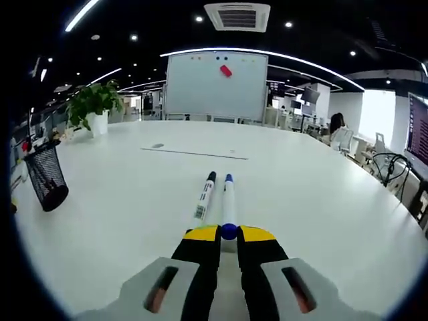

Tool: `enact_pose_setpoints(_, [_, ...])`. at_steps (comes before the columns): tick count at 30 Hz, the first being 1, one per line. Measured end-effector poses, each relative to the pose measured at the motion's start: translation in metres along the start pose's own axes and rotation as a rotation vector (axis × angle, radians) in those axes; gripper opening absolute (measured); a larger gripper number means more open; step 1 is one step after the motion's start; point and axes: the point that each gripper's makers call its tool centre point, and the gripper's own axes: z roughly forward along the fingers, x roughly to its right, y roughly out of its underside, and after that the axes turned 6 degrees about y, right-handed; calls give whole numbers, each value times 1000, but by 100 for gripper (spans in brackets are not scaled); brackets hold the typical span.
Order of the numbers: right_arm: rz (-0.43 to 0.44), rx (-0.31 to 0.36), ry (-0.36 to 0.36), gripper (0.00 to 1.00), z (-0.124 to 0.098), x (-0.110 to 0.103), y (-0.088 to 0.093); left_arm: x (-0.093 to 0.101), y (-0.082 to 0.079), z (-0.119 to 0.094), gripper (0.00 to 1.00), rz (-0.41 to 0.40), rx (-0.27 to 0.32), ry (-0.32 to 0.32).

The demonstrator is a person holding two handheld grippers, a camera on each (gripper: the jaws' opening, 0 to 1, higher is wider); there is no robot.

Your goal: Pick up the whiteboard markers from the pen holder and place them facing the whiteboard neatly

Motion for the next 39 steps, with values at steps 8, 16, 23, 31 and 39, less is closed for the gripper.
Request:
enact_pose_setpoints(8, [32, -23, -9, 14, 0, 0, 1, -1, 0, 0, 51, 0, 0, 0])
enact_pose_setpoints(16, [41, -31, -13, 14, 2, -2, 4, 0, -1, -1, 51, 3, 0, -3])
enact_pose_setpoints(23, [42, -46, -18, 14, 1, -3, 7, 1, -2, -1, 51, 8, 2, -2])
enact_pose_setpoints(31, [40, -60, -23, 14, 0, -5, 11, 1, 0, -2, 50, 11, -1, -3])
enact_pose_setpoints(39, [34, -58, -22, 14, 0, -4, 11, 0, 2, -3, 50, 20, -9, -4])
